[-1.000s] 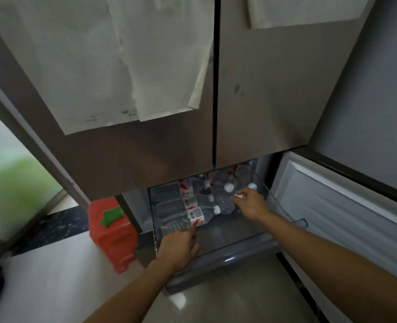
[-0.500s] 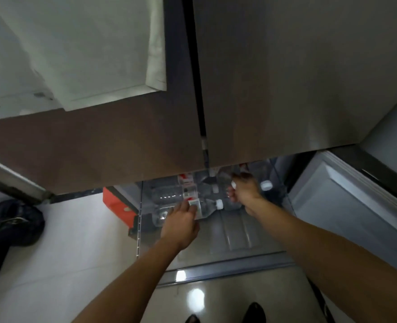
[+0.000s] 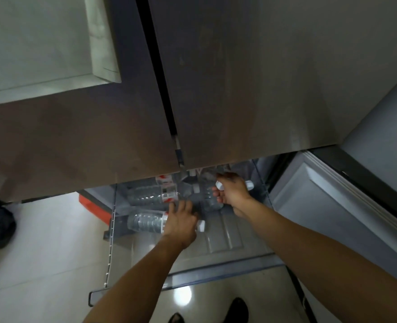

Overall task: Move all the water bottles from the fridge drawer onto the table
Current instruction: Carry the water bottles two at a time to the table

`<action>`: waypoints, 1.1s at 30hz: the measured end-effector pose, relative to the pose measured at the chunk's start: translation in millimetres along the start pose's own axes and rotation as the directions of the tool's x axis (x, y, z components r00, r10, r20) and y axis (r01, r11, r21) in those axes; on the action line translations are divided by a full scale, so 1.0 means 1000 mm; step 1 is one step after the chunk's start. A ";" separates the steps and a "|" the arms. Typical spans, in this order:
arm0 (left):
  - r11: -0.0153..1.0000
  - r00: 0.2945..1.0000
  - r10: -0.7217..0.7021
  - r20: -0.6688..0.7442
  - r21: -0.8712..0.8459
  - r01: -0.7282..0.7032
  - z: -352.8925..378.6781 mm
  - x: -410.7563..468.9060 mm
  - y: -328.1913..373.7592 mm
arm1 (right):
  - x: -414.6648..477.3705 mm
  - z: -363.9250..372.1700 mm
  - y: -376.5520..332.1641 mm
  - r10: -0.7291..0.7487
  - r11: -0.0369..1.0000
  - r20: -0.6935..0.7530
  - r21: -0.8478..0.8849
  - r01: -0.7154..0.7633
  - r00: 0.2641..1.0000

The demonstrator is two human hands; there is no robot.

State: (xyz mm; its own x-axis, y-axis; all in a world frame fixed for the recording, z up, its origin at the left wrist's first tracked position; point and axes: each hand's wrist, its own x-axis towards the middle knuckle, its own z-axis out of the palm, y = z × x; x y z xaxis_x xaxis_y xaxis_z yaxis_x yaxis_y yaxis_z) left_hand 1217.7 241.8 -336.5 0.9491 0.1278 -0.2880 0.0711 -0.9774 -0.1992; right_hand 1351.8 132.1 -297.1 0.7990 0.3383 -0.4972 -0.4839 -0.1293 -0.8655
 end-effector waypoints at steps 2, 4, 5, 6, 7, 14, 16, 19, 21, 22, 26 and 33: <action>0.999 0.998 0.024 -0.054 -0.035 -0.026 -0.007 -0.010 -0.006 | -0.002 0.005 -0.002 0.022 0.999 -0.034 0.039 -0.021 0.999; 0.996 0.988 0.050 -0.145 -0.062 -0.060 -0.018 -0.023 -0.017 | -0.003 0.013 -0.001 0.049 0.997 -0.079 0.064 -0.044 0.996; 0.995 0.978 0.067 -0.197 -0.060 -0.080 -0.023 -0.031 -0.023 | -0.004 0.017 -0.001 0.061 0.996 -0.099 0.077 -0.054 0.993; 0.994 0.966 0.076 -0.247 -0.061 -0.094 -0.027 -0.039 -0.030 | -0.005 0.023 0.000 0.072 0.994 -0.115 0.095 -0.061 0.991; 0.992 0.952 0.071 -0.297 -0.080 -0.099 -0.031 -0.048 -0.038 | -0.005 0.028 0.000 0.080 0.991 -0.129 0.114 -0.065 0.988; 0.959 0.889 -0.073 -0.451 -0.277 -0.062 -0.041 -0.096 -0.097 | -0.014 0.042 0.003 0.057 0.982 -0.216 0.186 -0.016 0.975; 0.947 0.900 -0.104 -0.424 -0.318 -0.040 -0.042 -0.105 -0.112 | -0.026 0.039 0.005 0.032 0.979 -0.258 0.205 0.023 0.966; 0.945 0.898 -0.101 -0.429 -0.323 -0.048 -0.043 -0.110 -0.126 | -0.050 0.028 0.005 -0.044 0.987 -0.342 0.133 0.095 0.939; 0.941 0.907 -0.098 -0.410 -0.334 -0.049 -0.046 -0.110 -0.129 | -0.068 0.016 0.003 -0.109 0.985 -0.400 0.078 0.152 0.910; 0.941 0.909 -0.094 -0.405 -0.333 -0.051 -0.048 -0.109 -0.130 | -0.078 0.010 0.001 -0.148 0.983 -0.426 0.031 0.178 0.893; 0.943 0.914 -0.060 -0.402 -0.323 -0.080 -0.055 -0.105 -0.130 | -0.120 -0.020 -0.017 -0.366 0.898 -0.451 -0.402 0.181 0.814; 0.956 0.926 -0.062 -0.373 -0.287 -0.052 -0.062 -0.105 -0.144 | -0.163 -0.023 -0.050 -0.607 0.437 -0.144 -0.882 0.177 0.782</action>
State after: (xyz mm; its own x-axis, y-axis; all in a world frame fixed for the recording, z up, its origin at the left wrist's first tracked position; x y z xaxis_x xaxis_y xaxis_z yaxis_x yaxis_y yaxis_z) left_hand 1127.2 358.6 -219.2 0.9887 0.1158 0.0956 0.1069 -0.9899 0.0935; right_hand 1254.4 62.1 -174.0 0.9695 0.2089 0.1278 0.2449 -0.8183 -0.5200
